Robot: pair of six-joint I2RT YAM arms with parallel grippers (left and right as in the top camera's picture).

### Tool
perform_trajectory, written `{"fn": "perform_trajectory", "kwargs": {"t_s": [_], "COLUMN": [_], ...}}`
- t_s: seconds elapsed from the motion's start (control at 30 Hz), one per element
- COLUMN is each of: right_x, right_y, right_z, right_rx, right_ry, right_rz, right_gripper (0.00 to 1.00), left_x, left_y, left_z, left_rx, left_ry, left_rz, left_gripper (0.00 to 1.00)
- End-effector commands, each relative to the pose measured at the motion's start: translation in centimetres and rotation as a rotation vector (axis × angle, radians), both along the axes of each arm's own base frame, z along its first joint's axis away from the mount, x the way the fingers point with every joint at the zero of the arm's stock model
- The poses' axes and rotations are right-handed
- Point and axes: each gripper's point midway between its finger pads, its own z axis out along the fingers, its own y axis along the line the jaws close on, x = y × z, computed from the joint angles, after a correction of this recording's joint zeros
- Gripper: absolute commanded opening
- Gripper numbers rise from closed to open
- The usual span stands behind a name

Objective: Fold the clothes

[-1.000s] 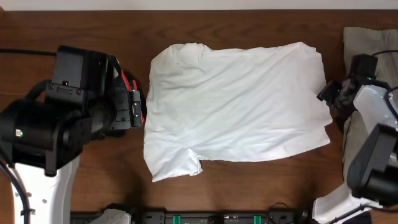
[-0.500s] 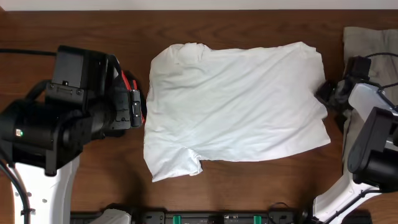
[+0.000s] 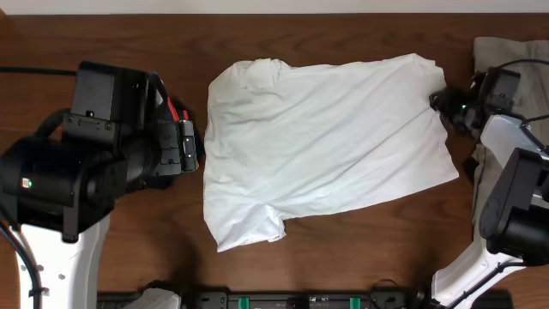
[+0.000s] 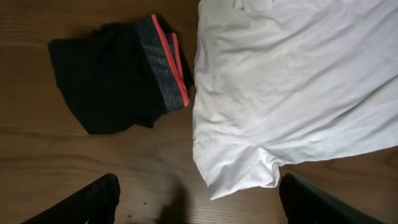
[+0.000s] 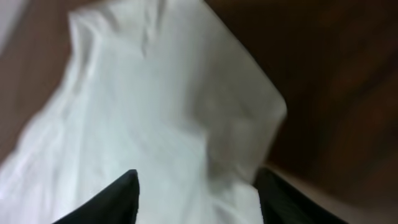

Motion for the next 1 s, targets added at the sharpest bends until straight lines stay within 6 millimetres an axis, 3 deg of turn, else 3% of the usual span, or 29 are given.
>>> {"fn": "perform_trajectory", "kwargs": {"t_s": [0.0,0.27,0.4,0.8,0.87,0.97], "right_x": [-1.5,-10.6,-13.6,-15.8,-16.0,-15.6], "right_y": [-1.2,-3.8,-4.1,-2.2,-1.9,-1.4], "right_z": [0.2,0.0,-0.5,-3.9,-4.2,-3.7], "right_rx": [-0.005,0.053,-0.005,0.014,0.025,0.050], "right_ry": [0.042,0.333,0.465,0.523,0.524,0.502], "right_rz": [0.000,-0.091,-0.093,-0.144,-0.140,-0.130], "right_gripper": [0.61,0.58,0.59,0.52,0.43,0.20], "left_x": [0.1,0.0,0.0,-0.3,-0.4,-0.5], "left_y": [-0.1,0.0,0.0,0.1,0.1,0.3], "left_z": [-0.2,-0.2,-0.2,-0.4,-0.5,-0.5], "left_rx": [-0.004,-0.003,-0.003,0.002,0.003,0.013], "left_ry": [0.009,0.010,0.010,0.026,0.030,0.035], "left_rz": [0.010,0.010,0.010,0.010,0.010,0.011], "left_gripper": [0.84,0.85,0.85,0.85,0.85,0.85]}}
